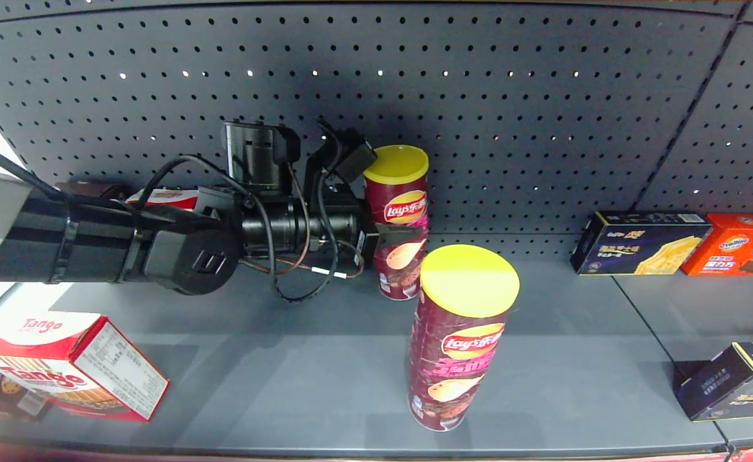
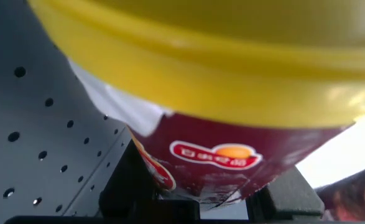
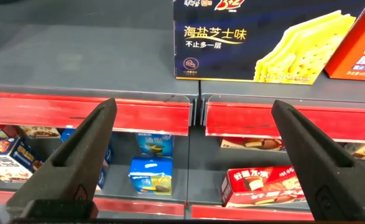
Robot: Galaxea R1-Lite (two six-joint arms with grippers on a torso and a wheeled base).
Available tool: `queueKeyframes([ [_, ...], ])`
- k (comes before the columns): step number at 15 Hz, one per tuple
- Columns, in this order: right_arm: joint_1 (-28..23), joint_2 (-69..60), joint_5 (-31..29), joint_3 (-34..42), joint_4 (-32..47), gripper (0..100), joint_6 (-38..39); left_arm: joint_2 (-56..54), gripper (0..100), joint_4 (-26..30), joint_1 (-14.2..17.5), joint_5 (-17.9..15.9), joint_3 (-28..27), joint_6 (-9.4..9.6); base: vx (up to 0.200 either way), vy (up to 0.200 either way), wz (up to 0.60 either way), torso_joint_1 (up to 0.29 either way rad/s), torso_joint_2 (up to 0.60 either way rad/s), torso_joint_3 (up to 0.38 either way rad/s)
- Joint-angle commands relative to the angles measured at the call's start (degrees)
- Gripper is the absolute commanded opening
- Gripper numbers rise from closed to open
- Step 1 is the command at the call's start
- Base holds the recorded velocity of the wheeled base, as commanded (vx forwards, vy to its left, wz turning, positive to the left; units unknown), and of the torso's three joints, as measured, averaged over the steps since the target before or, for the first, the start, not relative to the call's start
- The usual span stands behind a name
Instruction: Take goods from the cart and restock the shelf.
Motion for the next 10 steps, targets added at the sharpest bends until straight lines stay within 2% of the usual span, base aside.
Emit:
queueKeyframes([
  [1, 0.0, 0.0, 0.0, 0.0, 0.0, 100, 0.0, 1.2, 0, 0.7, -0.2, 0.0, -1.2, 0.27, 0.0, 0.0, 0.0, 0.0, 0.0, 0.0],
  [2, 0.0, 0.0, 0.0, 0.0, 0.0, 100, 0.0, 1.3, 0, 1.9, -0.2, 0.0, -1.8, 0.8, 0.0, 0.0, 0.0, 0.0, 0.0, 0.0],
  [4, 0.1, 0.0, 0.0, 0.0, 0.0, 100, 0.0, 1.6, 0, 6.5, -0.2, 0.0, -4.1, 3.61, 0.0, 0.0, 0.0, 0.0, 0.0, 0.0],
  [10, 0.0, 0.0, 0.0, 0.0, 0.0, 100, 0.0, 3.6, 0, 7.9, -0.2, -0.1, -8.4, 3.7, 0.0, 0.0, 0.0, 0.0, 0.0, 0.0],
])
